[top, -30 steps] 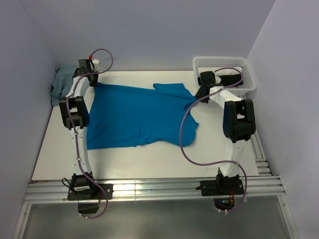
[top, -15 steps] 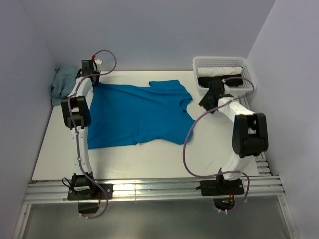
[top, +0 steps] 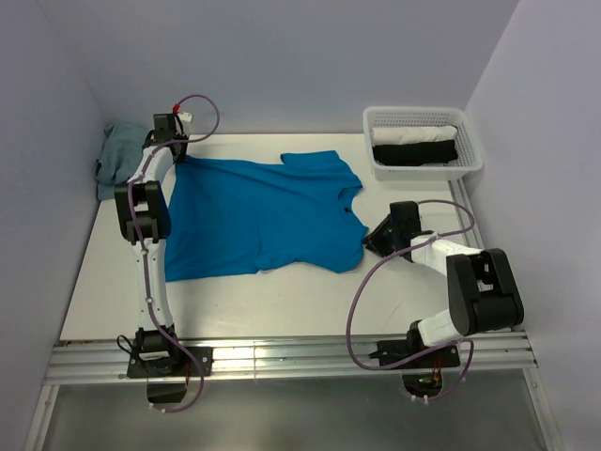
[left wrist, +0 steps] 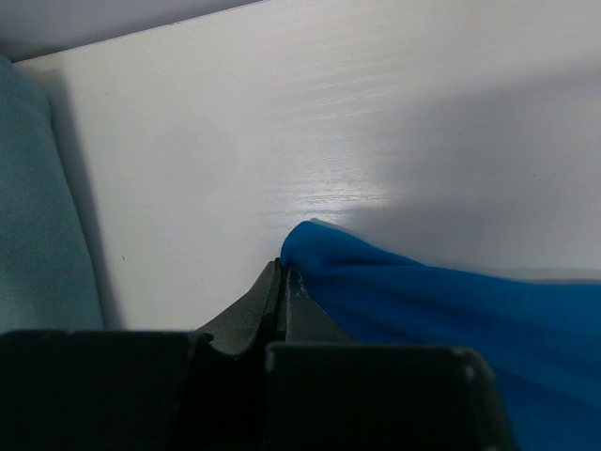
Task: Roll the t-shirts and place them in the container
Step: Flatten the tshirt
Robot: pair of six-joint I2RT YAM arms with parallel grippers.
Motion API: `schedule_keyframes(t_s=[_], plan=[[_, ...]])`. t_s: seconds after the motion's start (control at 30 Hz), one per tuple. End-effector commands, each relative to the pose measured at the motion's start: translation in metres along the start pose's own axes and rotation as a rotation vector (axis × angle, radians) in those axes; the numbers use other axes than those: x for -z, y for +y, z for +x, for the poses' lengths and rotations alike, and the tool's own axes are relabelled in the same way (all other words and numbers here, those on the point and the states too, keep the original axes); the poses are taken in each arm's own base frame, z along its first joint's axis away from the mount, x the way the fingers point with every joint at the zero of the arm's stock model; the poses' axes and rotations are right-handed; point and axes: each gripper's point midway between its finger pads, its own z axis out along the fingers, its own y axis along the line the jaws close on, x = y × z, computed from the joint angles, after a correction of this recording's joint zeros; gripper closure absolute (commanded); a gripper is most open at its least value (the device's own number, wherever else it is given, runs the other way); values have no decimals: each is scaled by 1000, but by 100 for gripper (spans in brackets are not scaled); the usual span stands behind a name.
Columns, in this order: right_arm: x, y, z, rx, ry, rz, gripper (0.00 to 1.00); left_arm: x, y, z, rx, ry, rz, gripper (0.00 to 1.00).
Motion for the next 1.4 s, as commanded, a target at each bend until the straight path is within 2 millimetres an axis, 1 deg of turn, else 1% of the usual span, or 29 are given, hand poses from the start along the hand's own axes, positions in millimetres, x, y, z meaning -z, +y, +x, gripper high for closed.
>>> schedule_keyframes(t_s=[0.0, 0.07, 0.1, 0.2, 0.23, 0.27, 0.33, 0.37, 0.53, 0.67, 0.7, 0.73, 0.83, 0.9, 0.93, 0.97, 1.03, 1.07, 1.13, 1.17, 1.2, 1.23, 1.27, 1.33, 1.37], plan=[[-1, 35, 7, 5, 4, -113, 68, 17, 1, -10, -3, -5, 19, 100], [0, 43, 8, 10, 0, -127, 68, 16, 1, -9, -5, -2, 18, 100], [0, 44, 11, 17, 7, -121, 68, 17, 2, -9, -6, -2, 16, 100], [5, 51, 3, 37, -31, -106, 67, 17, 0, -11, -14, -2, 20, 100], [6, 56, 4, 57, -41, -111, 66, 18, 0, -11, -16, -1, 22, 100], [6, 55, 4, 64, -33, -89, 66, 17, 0, -10, -16, 1, 21, 100], [2, 56, 8, 86, -20, -75, 64, 17, -2, -10, -26, 1, 24, 100], [1, 60, 8, 89, -15, -79, 64, 17, -2, -9, -27, 4, 23, 100], [-10, 57, 7, 111, -9, -29, 63, 16, -4, -8, -39, 8, 26, 100], [-13, 58, 3, 130, -14, -7, 61, 15, -6, -7, -43, 13, 31, 100], [-18, 55, 4, 135, -7, 12, 60, 15, -6, -7, -43, 13, 31, 100], [-19, 57, 1, 147, -12, 15, 60, 14, -8, -6, -46, 16, 35, 100], [-24, 54, 1, 161, -12, 44, 60, 14, -7, -7, -49, 16, 32, 100], [-23, 53, 2, 165, -14, 49, 67, 15, -6, -9, -53, 10, 28, 100], [-22, 55, 2, 168, -15, 46, 75, 15, -6, -7, -55, 15, 28, 100], [-20, 51, -2, 170, -34, 65, 84, 15, -6, -9, -59, 12, 27, 100], [-13, 52, -10, 185, -66, 77, 87, 14, -4, -7, -61, 15, 19, 100], [-9, 49, -11, 188, -69, 96, 94, 15, -3, -9, -62, 13, 11, 100], [4, 51, -17, 211, -98, 97, 96, 15, -1, -10, -62, 11, 3, 100], [10, 42, -20, 220, -111, 139, 100, 16, 3, -12, -59, 5, -10, 100], [20, 42, -25, 229, -139, 145, 100, 17, 5, -13, -55, 2, -15, 100], [27, 28, -24, 248, -135, 194, 100, 19, 8, -15, -52, -3, -23, 100], [38, 24, -32, 255, -185, 219, 100, 20, 11, -17, -49, -8, -30, 100], [49, 3, -30, 276, -186, 290, 100, 21, 16, -19, -47, -12, -43, 100], [54, -3, -31, 285, -194, 311, 100, 21, 19, -19, -51, -12, -53, 100]])
